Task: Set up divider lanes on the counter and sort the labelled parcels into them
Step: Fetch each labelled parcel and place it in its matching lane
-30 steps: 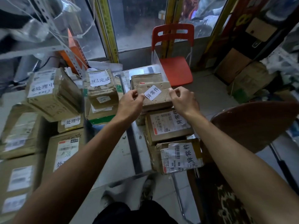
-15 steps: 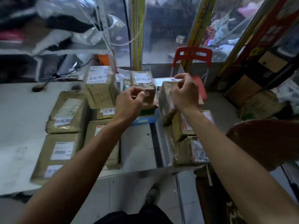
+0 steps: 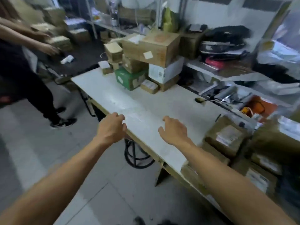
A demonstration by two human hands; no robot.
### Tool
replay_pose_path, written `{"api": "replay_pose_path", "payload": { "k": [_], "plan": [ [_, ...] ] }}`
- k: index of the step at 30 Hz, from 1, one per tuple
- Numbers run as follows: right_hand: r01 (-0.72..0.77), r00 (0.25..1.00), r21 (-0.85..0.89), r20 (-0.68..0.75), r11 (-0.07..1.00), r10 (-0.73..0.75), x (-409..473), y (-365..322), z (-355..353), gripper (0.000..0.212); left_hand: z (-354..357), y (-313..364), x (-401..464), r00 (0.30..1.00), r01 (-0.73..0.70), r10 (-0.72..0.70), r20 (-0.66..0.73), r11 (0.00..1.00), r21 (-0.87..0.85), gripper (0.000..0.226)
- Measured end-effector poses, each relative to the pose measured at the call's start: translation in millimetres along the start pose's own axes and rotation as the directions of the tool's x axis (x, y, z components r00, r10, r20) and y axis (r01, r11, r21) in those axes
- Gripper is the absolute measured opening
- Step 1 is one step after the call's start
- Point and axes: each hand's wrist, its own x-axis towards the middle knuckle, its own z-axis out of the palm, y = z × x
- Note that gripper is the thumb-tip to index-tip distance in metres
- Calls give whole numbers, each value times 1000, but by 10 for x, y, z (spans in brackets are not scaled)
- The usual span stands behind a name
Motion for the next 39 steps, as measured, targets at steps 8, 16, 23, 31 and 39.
{"api": "replay_pose_path", "payload": {
  "k": [8,16,23,31,39],
  "plan": [
    [203,976,-209,123,957,-180,972,-1172,527,39,-147,-1572,224,981,195,-194,-21,973,127,36],
    [220,971,-254,153,942,-186,2463,-1910,804,34,-97,-2496,1408,977,211,-215,11,966,152,32],
    [166,982,-249,130,954,-136,3502,-2290,852,29,-172,-2880,2729,987,148,-153,44,984,98,29],
    [36,996,-152,81,988,-24,4508,-2445,1036,30,147,-3117,4137,993,-8,5,120,1000,21,38],
    [-179,981,-4,70,984,179,5526,-2685,1296,35,403,-3537,5761,974,-97,105,199,994,-49,49]
  ]
}}
